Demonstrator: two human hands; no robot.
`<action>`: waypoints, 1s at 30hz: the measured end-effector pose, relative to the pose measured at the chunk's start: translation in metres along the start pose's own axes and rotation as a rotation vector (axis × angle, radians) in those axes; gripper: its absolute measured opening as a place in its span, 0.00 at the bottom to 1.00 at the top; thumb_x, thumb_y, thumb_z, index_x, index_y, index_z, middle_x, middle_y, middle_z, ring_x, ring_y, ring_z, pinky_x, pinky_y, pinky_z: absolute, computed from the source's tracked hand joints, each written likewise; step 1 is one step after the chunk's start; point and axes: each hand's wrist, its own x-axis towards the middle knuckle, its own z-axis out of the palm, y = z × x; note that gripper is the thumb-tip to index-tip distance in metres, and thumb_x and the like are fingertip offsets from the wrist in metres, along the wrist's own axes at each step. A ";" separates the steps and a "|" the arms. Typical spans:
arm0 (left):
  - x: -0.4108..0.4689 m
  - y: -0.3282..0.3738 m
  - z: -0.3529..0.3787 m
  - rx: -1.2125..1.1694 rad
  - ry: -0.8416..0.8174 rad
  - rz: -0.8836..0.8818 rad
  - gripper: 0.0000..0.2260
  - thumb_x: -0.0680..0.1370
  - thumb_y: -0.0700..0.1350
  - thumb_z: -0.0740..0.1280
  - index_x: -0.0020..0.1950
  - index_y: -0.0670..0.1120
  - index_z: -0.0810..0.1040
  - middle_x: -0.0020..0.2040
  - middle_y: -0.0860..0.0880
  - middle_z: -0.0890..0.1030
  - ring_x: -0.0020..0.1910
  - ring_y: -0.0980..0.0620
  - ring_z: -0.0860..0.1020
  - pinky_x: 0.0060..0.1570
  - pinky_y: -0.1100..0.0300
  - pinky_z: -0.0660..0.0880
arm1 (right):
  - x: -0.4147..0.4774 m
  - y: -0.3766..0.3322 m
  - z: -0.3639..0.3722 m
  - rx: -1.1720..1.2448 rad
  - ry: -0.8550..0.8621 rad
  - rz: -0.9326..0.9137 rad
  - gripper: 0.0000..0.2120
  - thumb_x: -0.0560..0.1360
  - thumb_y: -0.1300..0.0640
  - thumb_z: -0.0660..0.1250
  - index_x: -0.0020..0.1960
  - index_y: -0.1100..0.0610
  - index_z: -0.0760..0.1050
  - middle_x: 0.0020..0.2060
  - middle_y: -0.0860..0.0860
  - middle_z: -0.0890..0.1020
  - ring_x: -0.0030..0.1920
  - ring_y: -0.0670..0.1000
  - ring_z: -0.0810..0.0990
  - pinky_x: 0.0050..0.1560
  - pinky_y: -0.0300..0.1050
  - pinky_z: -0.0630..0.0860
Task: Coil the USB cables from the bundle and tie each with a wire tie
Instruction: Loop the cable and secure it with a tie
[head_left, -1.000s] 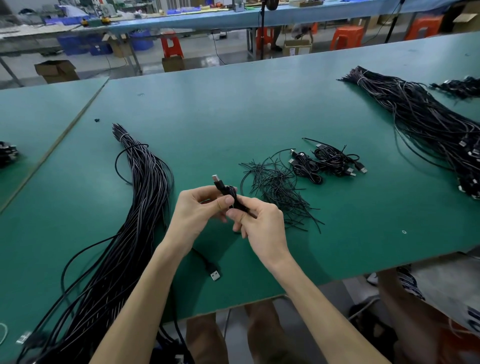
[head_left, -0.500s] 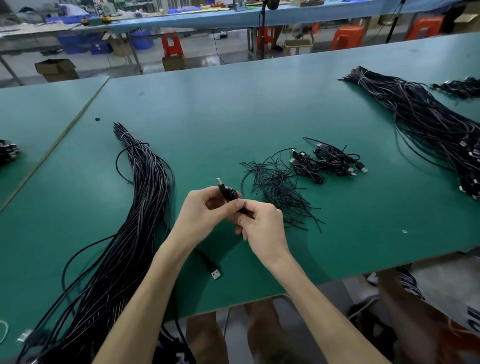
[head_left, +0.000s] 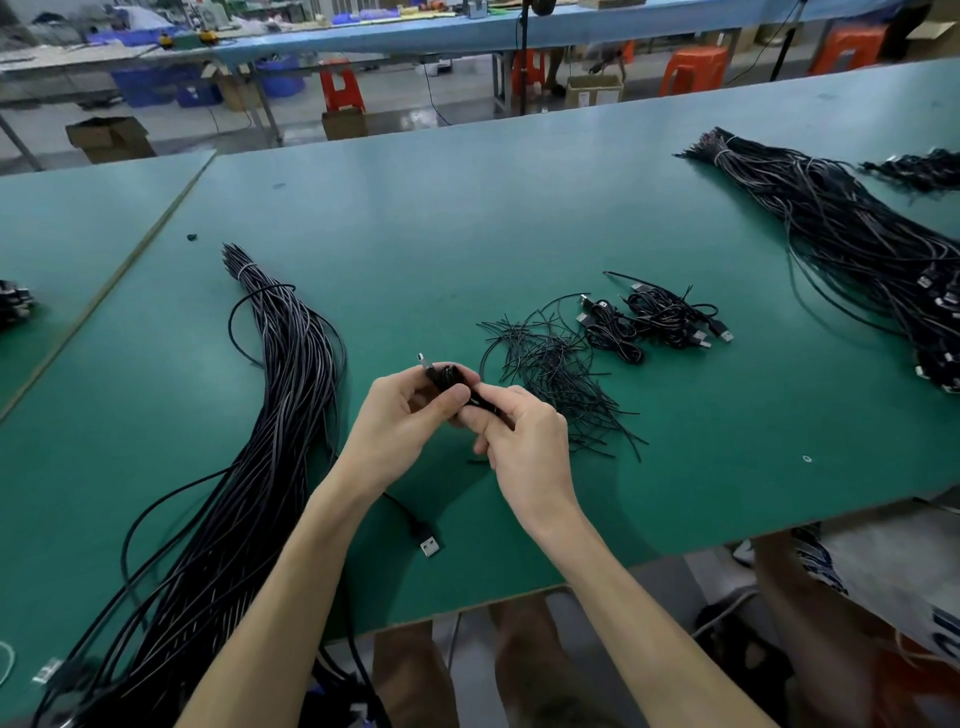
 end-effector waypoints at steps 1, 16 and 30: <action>0.000 0.000 0.001 -0.011 0.008 -0.001 0.07 0.81 0.36 0.69 0.54 0.45 0.85 0.44 0.48 0.87 0.41 0.52 0.83 0.49 0.61 0.80 | 0.000 -0.001 0.000 -0.007 0.005 -0.008 0.14 0.79 0.63 0.71 0.64 0.58 0.83 0.43 0.50 0.82 0.31 0.46 0.74 0.36 0.37 0.74; 0.004 0.005 -0.019 -0.085 -0.096 -0.054 0.06 0.73 0.39 0.77 0.49 0.44 0.87 0.45 0.41 0.87 0.44 0.43 0.87 0.47 0.58 0.83 | 0.001 -0.002 -0.004 0.026 -0.011 0.024 0.08 0.80 0.64 0.70 0.57 0.59 0.85 0.36 0.45 0.79 0.31 0.44 0.73 0.38 0.36 0.74; 0.005 0.027 -0.008 1.006 -0.285 0.086 0.08 0.83 0.47 0.66 0.59 0.46 0.72 0.55 0.51 0.78 0.53 0.48 0.78 0.54 0.50 0.75 | 0.001 -0.002 0.000 -0.160 0.001 -0.008 0.09 0.80 0.65 0.69 0.56 0.57 0.86 0.44 0.50 0.83 0.45 0.42 0.80 0.47 0.30 0.73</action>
